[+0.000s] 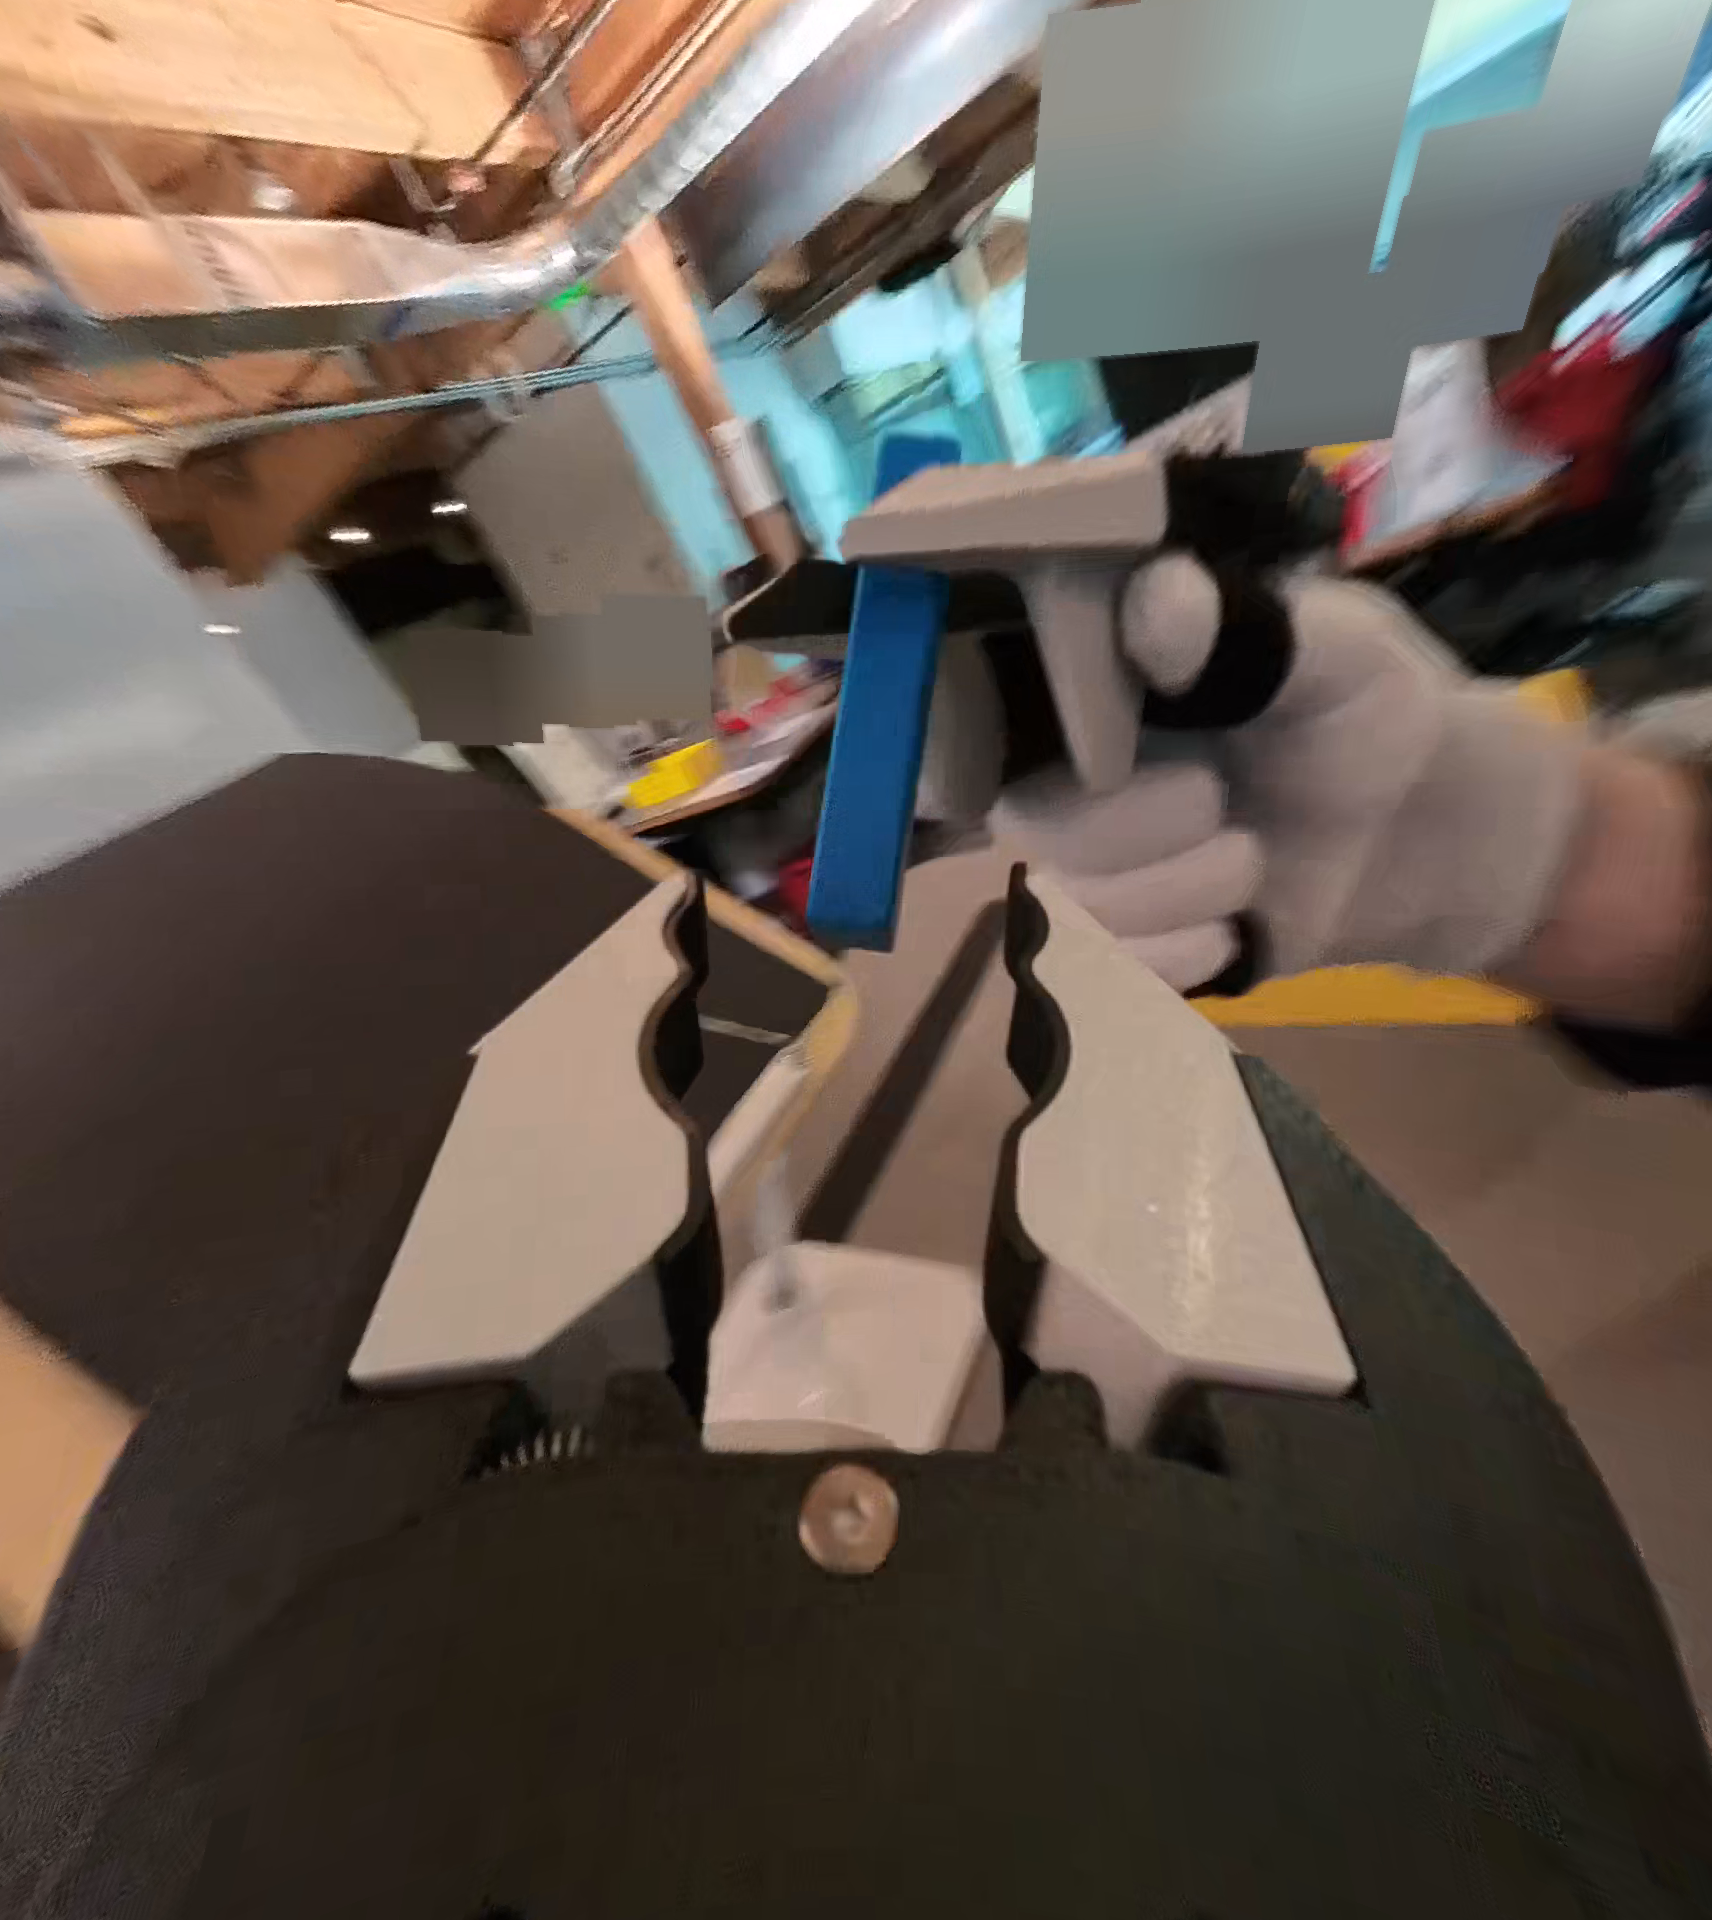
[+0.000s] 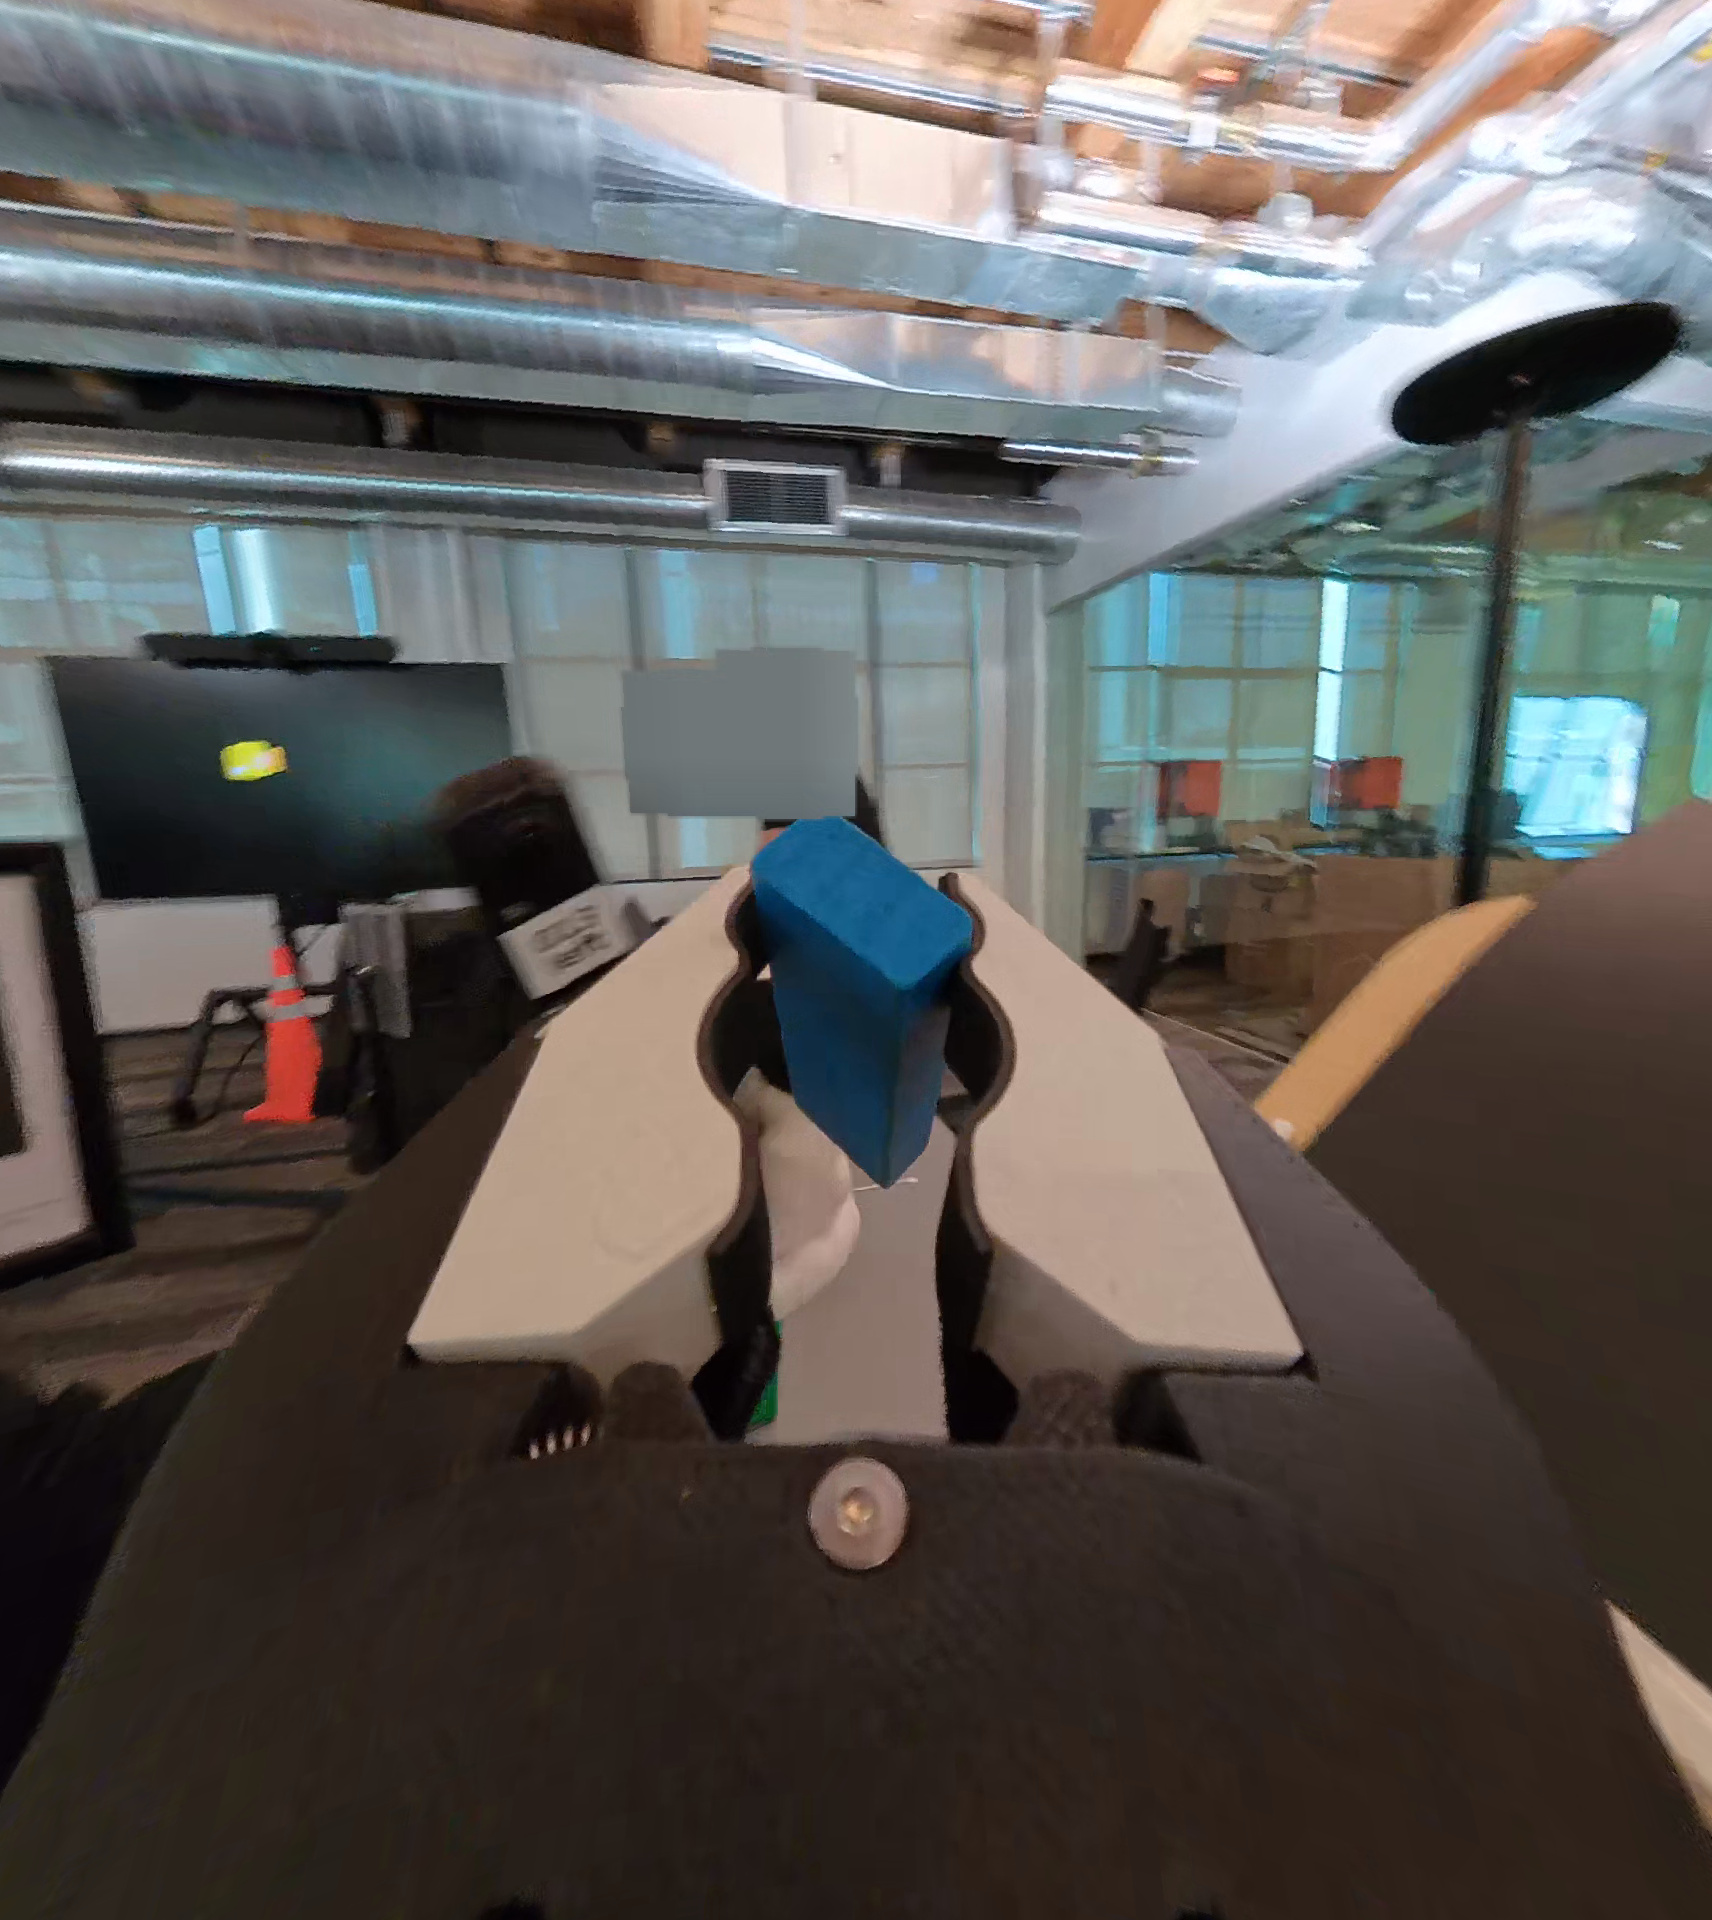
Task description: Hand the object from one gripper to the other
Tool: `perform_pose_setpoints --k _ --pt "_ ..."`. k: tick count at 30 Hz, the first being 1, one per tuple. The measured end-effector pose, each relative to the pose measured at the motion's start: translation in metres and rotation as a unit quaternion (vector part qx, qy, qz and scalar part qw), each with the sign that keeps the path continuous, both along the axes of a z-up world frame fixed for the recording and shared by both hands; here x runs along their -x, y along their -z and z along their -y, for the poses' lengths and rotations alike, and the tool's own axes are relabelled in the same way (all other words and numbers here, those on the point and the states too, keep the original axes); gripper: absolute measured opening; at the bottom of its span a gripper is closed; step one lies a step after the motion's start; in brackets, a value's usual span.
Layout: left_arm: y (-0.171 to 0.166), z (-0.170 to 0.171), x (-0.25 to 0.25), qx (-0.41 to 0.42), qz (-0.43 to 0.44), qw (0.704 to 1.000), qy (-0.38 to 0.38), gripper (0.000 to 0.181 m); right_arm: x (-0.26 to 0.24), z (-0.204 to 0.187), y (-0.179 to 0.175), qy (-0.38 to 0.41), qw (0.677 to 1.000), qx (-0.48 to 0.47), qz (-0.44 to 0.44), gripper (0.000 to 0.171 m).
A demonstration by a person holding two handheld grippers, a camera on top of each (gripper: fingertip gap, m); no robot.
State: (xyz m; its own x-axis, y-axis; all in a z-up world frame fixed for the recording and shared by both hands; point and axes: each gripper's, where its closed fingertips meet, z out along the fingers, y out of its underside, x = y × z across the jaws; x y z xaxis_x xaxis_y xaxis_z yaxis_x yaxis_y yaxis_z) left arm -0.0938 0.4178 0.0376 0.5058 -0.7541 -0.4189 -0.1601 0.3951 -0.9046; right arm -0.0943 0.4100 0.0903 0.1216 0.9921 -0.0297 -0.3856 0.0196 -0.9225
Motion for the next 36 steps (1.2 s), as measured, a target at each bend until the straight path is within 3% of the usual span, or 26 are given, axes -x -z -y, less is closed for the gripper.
perform_pose_setpoints --k 2,5,13,18,24,30,31,33,36 --pt "-0.002 0.02 -0.004 0.086 0.043 0.989 0.11 0.058 -0.001 0.013 -0.001 -0.027 0.999 -0.034 0.008 0.029" --pt "-0.006 0.046 -0.007 0.174 0.089 0.95 0.242 0.059 -0.004 0.03 0.0 -0.059 0.995 -0.081 0.022 0.03" --pt "0.008 0.064 -0.021 0.237 0.082 0.908 0.337 0.06 -0.009 0.053 0.015 -0.137 0.981 -0.116 0.068 0.029" --pt "0.024 0.066 -0.033 0.258 0.053 0.9 0.346 0.056 -0.004 0.067 0.031 -0.176 0.97 -0.137 0.098 0.029" --pt "0.034 0.073 -0.04 0.264 0.033 0.891 0.368 0.035 -0.002 0.072 0.039 -0.192 0.964 -0.143 0.114 0.029" --pt "0.033 0.068 -0.042 0.248 0.035 0.901 0.353 0.034 -0.002 0.067 0.036 -0.17 0.968 -0.149 0.104 0.031" --pt "0.033 0.065 -0.043 0.242 0.035 0.907 0.342 0.034 -0.002 0.064 0.034 -0.156 0.971 -0.151 0.102 0.038" --pt "0.032 0.058 -0.043 0.225 0.033 0.922 0.315 0.034 0.0 0.055 0.031 -0.121 0.977 -0.143 0.105 0.067" --pt "0.024 0.044 -0.04 0.186 0.039 0.949 0.252 0.035 -0.001 0.037 0.031 -0.056 0.979 -0.137 0.141 0.072"
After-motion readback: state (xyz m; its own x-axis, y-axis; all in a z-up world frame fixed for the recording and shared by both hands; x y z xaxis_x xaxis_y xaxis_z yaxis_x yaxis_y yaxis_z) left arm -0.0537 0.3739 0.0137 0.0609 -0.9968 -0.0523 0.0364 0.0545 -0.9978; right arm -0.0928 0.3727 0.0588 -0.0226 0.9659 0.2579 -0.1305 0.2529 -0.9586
